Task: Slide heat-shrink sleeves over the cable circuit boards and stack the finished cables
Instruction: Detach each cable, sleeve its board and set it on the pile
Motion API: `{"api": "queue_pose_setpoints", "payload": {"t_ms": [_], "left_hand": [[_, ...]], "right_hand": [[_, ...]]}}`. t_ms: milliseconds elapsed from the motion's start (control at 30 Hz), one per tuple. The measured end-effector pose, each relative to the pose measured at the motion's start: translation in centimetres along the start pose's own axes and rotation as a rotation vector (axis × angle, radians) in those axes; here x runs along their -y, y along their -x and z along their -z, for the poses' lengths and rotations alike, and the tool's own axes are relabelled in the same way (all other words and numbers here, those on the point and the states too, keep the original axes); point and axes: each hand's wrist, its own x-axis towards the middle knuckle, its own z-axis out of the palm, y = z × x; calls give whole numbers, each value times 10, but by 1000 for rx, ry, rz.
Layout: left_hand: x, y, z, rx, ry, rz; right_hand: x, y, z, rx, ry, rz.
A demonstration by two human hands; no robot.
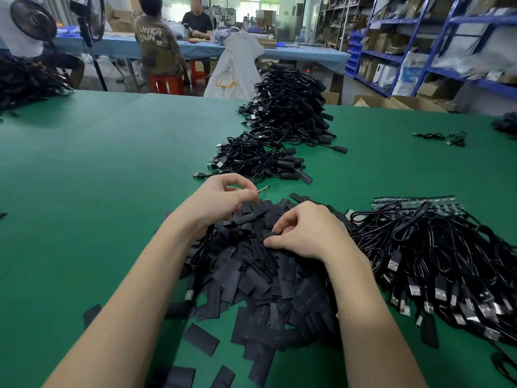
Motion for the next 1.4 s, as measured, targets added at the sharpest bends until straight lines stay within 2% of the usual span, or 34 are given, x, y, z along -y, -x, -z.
{"api": "queue_pose_setpoints", "payload": {"t_ms": [267,700,867,1133,1400], "left_hand": [[-1,1,0,21,-23,-18],[0,2,-1,36,-30,-34],[0,1,-3,80,-40,-53],[-3,4,-11,141,7,-78],[-6,6,-16,135,66,-93]], "right_hand": [[-13,-4,0,-27,-385,187],[-13,-6,-5,-144,-493,173],[-18,-6,-5,-201,-786,106],[-19,-9,-4,-346,-1472,37],[-15,-13,-11,-390,-1558,26]]}}
